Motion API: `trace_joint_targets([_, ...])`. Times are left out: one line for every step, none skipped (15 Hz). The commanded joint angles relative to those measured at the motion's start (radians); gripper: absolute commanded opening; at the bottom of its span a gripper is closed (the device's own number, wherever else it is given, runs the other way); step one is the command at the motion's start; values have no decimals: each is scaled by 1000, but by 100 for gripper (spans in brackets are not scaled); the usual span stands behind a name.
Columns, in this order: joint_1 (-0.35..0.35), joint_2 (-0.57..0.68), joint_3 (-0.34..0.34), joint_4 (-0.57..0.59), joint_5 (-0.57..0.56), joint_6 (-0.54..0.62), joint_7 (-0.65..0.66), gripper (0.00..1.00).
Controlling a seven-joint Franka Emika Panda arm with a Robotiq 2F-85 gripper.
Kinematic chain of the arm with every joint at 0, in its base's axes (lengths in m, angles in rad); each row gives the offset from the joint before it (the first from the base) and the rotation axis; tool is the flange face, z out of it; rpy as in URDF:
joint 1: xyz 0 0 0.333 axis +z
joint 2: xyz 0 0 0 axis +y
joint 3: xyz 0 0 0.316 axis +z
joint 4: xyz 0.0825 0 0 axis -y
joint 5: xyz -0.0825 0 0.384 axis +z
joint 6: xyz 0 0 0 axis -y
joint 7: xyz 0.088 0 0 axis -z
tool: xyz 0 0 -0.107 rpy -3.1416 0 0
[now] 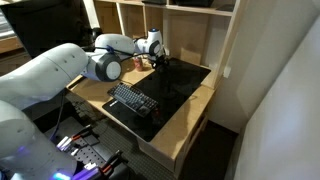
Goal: Turn on the desk lamp
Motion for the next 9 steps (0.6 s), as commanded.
trace_joint_targets([-9, 31, 7, 51, 9, -10, 5, 52])
trace_joint_targets([-12, 33, 6, 51, 8, -8, 3, 45])
trace_joint_targets([-12, 33, 5, 50, 7, -10, 4, 38])
trace_joint_targets([-12, 33, 4, 49, 6, -11, 4, 32])
trace_joint_targets([-13, 34, 4, 49, 6, -11, -1, 24])
trace_joint_targets([-14, 35, 2, 48, 4, -11, 2, 17])
trace_joint_targets([-15, 36, 3, 48, 5, -11, 1, 10])
trace_joint_targets([-15, 36, 2, 48, 5, -11, 2, 3])
trace_joint_targets([-15, 37, 2, 48, 4, -10, 3, 0])
